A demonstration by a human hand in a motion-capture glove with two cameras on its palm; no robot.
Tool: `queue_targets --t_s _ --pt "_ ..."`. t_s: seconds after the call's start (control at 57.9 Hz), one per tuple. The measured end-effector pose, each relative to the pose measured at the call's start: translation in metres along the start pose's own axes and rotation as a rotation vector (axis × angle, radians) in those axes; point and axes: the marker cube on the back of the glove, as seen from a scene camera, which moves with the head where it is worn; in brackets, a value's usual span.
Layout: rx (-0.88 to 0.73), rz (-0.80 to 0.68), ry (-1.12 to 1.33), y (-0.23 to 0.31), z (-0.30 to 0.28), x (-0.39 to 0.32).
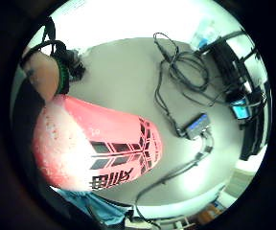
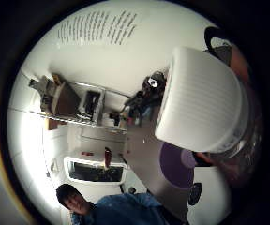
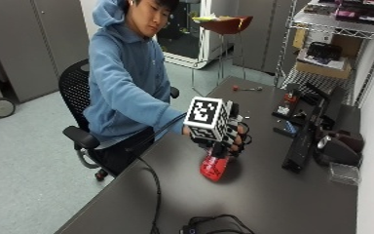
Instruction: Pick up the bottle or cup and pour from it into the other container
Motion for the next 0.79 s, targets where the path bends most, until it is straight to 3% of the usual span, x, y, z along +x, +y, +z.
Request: queue_targets --t_s 0.311,0.553,0.795 --pt "-0.182 -0.152 0.319 0.01 -0.02 -0.036" --pt "-0.299 -0.264 0.574 0.021 -0.005 -0.053" --pt "-0.309 -0.374 0.941 0.023 0.016 -0.064"
